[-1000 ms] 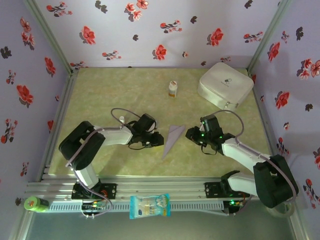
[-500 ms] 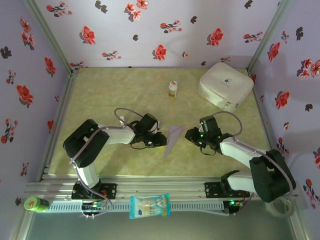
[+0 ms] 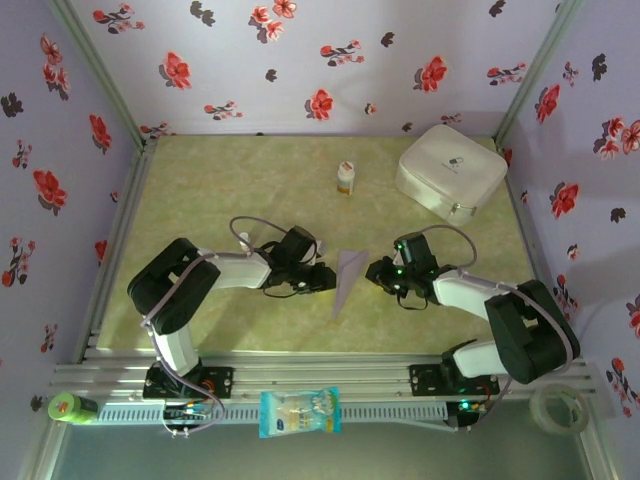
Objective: Fold a paper plane with a square sheet of paper (pick it up from the middle)
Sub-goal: Move the paper plane to the center of the table.
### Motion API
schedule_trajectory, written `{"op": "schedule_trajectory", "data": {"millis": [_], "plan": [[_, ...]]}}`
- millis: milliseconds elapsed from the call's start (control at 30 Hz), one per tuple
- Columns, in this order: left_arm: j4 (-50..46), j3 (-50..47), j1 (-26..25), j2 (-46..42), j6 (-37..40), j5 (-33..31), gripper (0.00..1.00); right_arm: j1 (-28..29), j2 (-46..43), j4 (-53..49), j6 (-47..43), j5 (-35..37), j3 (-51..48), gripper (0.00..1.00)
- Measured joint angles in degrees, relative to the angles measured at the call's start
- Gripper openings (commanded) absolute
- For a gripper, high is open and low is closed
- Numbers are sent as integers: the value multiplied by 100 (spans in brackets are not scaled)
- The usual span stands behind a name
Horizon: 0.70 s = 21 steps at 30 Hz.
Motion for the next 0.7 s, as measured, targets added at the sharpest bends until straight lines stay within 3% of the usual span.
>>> {"op": "schedule_trajectory", "data": {"millis": [700], "plan": [[367, -103, -66, 9, -151, 17, 23, 17, 122, 166, 66, -57, 0, 25]]}}
